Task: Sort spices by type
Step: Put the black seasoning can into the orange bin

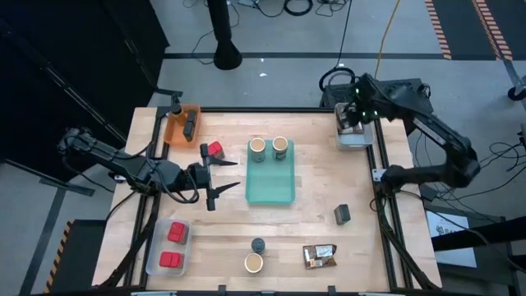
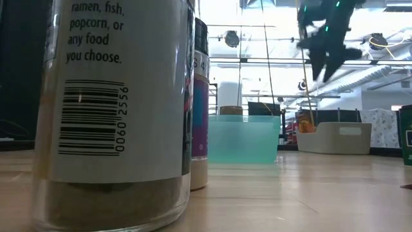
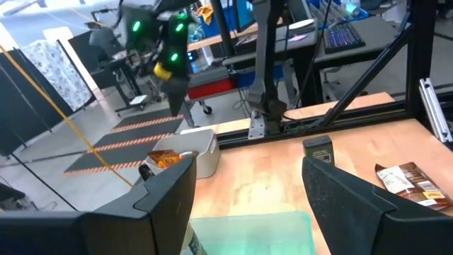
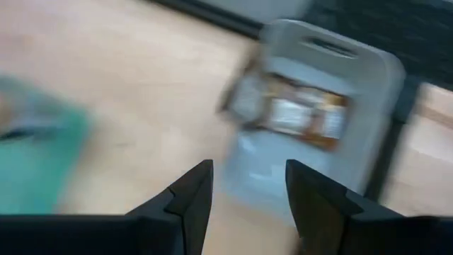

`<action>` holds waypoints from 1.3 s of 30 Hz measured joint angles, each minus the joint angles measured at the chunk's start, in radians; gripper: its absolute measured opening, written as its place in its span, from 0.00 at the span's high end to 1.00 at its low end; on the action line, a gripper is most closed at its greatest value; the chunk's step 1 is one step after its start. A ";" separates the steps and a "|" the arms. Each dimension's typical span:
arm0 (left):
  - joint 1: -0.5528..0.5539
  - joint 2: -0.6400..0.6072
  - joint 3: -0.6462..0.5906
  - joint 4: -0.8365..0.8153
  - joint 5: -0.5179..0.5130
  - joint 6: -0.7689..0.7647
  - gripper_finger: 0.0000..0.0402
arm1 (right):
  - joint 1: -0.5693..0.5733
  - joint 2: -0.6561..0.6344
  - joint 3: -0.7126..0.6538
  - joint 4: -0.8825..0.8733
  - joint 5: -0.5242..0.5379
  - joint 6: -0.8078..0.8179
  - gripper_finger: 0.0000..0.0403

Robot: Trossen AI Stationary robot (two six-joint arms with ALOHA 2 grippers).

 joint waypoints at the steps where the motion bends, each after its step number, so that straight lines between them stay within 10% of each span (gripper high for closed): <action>1: 0.000 0.000 0.000 -0.003 0.000 -0.008 0.36 | 0.048 -0.020 0.000 0.004 -0.012 0.014 0.60; 18: 0.000 0.000 0.000 -0.053 0.000 -0.013 0.36 | 0.774 -0.021 -0.001 -0.273 -0.103 0.591 0.60; 25: 0.000 0.000 0.000 -0.083 0.000 -0.013 0.36 | 0.983 0.042 -0.006 -0.273 -0.286 0.831 0.60; 39: -0.006 -0.007 0.001 -0.108 0.000 -0.012 0.36 | 1.206 0.084 -0.006 -0.314 -0.258 1.136 0.53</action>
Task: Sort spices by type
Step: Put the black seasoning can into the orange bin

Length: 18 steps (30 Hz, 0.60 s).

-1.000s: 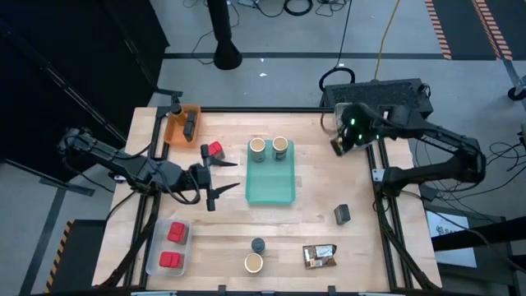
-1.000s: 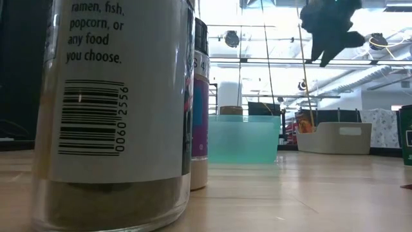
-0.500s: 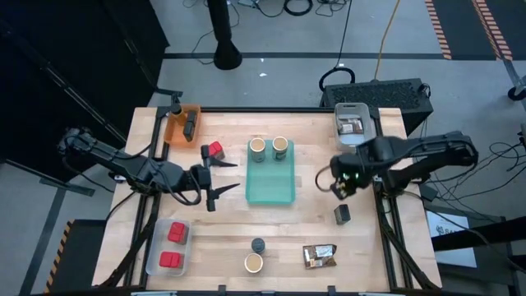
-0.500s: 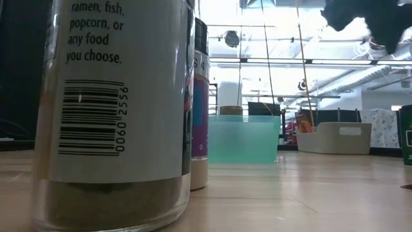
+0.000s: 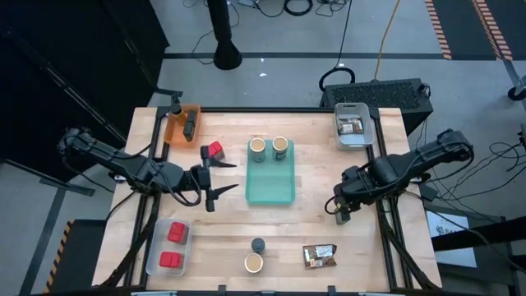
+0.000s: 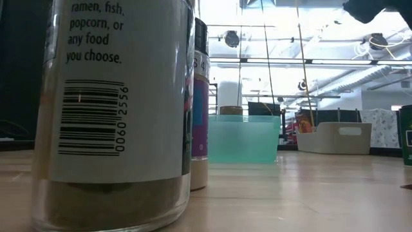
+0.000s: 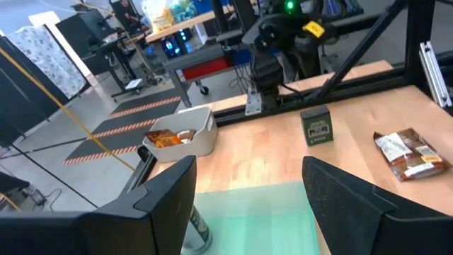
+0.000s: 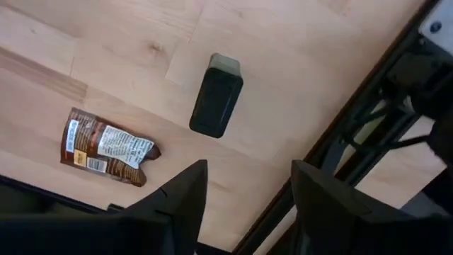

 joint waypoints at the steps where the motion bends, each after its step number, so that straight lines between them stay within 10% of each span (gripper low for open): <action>1: -0.002 0.000 0.000 -0.006 0.000 -0.001 0.36 | 0.002 0.000 -0.002 0.004 0.001 0.015 0.51; 18: -0.001 0.000 0.000 -0.024 -0.004 0.029 0.36 | 0.005 0.000 -0.325 0.404 -0.022 0.113 0.30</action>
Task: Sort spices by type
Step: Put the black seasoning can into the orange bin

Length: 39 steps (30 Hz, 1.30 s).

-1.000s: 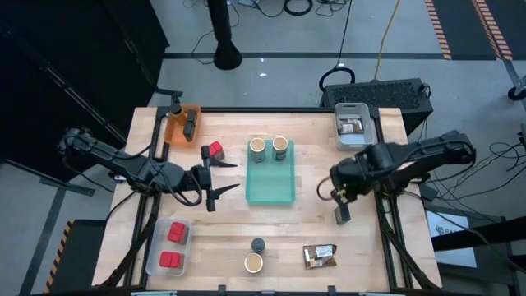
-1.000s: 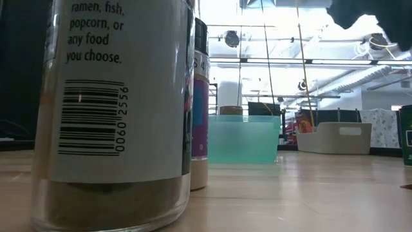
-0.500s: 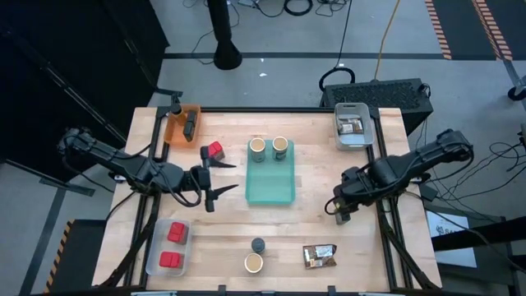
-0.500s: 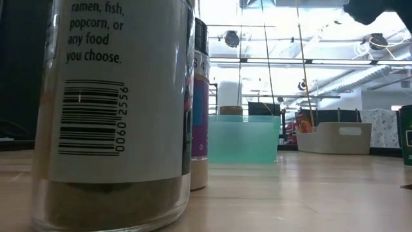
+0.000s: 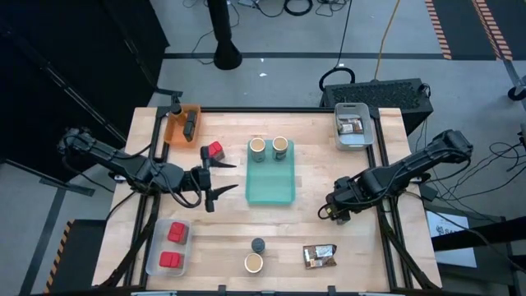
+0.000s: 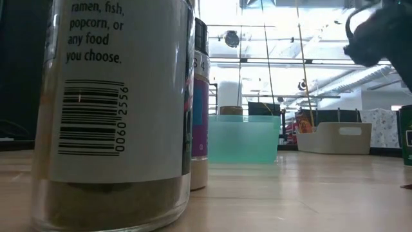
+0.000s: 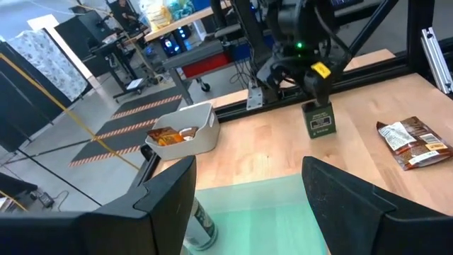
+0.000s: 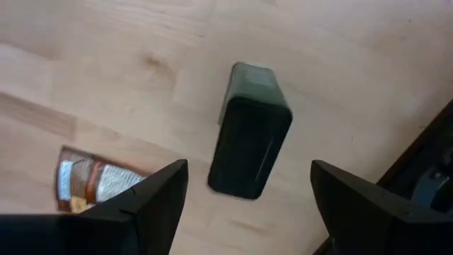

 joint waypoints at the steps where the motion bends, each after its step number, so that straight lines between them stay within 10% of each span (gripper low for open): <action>1: 0.000 0.000 0.000 0.000 0.000 0.004 0.36 | 0.000 0.000 -0.013 0.012 0.000 0.000 0.30; 10: 0.000 0.000 0.000 0.019 0.000 0.005 0.36 | 0.000 0.000 -0.081 0.113 0.000 0.002 0.35; 27: 0.000 0.000 0.000 0.016 0.004 -0.001 0.36 | 0.000 0.029 -0.091 0.166 0.008 -0.073 0.74; 39: -0.001 0.031 0.000 0.017 0.191 -0.038 0.36 | -0.024 0.039 0.311 -0.086 0.277 -0.379 0.74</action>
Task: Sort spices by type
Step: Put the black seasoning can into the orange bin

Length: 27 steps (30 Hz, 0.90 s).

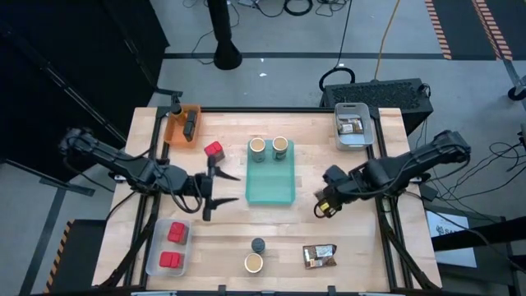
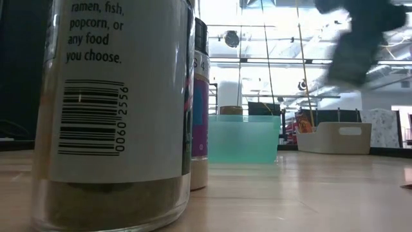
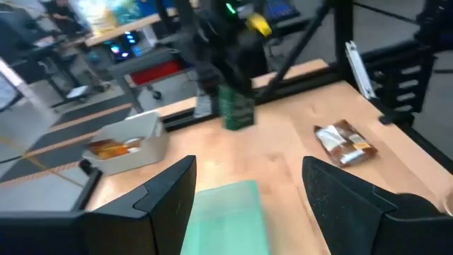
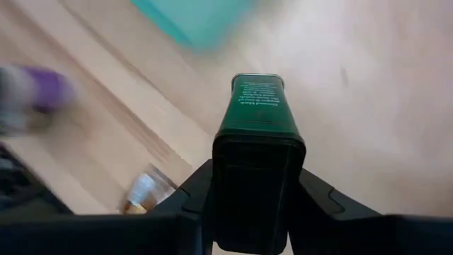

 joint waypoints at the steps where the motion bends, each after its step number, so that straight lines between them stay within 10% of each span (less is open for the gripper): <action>1: 0.000 0.012 0.000 0.006 0.007 0.000 0.36 | -0.005 0.007 0.039 0.007 0.039 -0.044 0.74; 16: 0.059 0.172 -0.001 0.155 0.006 -0.065 0.35 | -0.139 0.313 0.414 0.268 0.178 -1.118 0.74; 27: 0.130 0.187 -0.001 0.155 -0.129 -0.061 0.28 | -0.178 0.420 0.496 0.354 0.184 -1.407 0.74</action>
